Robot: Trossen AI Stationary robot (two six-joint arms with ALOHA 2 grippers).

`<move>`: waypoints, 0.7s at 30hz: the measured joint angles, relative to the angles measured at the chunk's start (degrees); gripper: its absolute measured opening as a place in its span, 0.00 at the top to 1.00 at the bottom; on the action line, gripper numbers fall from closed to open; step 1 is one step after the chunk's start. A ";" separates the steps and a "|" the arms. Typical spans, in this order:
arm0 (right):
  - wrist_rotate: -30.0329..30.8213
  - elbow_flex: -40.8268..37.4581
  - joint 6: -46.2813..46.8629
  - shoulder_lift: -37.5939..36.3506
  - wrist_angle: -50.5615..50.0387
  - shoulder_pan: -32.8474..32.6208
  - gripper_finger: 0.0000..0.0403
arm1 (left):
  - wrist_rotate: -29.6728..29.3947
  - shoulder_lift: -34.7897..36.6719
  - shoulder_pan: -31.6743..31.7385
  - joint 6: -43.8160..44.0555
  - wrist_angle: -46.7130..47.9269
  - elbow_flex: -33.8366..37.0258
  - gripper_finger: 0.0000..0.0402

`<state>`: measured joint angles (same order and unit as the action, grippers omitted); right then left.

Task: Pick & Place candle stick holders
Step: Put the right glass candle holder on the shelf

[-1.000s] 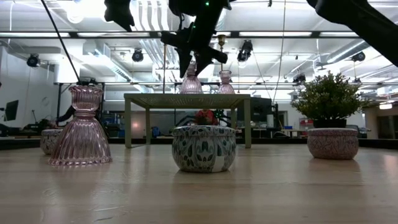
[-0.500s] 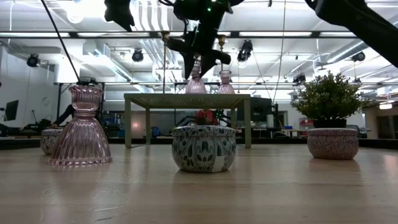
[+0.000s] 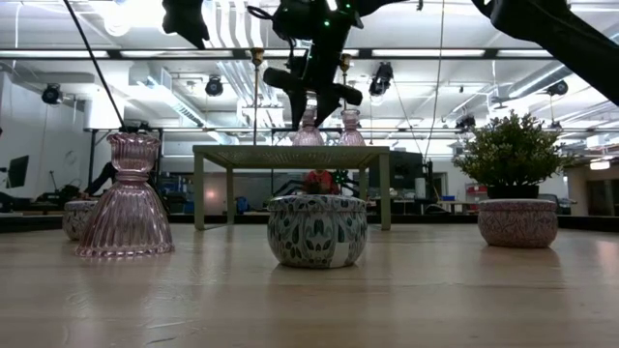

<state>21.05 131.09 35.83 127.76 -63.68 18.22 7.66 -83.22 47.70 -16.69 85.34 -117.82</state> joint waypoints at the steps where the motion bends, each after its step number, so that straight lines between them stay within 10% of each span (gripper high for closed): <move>1: -0.08 -0.24 0.00 0.00 0.00 0.00 0.59 | -0.02 0.00 0.02 -0.02 0.00 0.00 0.44; 21: -0.13 1.94 -0.48 -0.07 2.11 0.04 0.49 | -0.02 0.00 0.01 0.21 0.04 0.00 0.44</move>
<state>20.92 133.04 35.35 127.69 -61.57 18.26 7.64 -83.22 47.71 -16.48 85.38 -117.82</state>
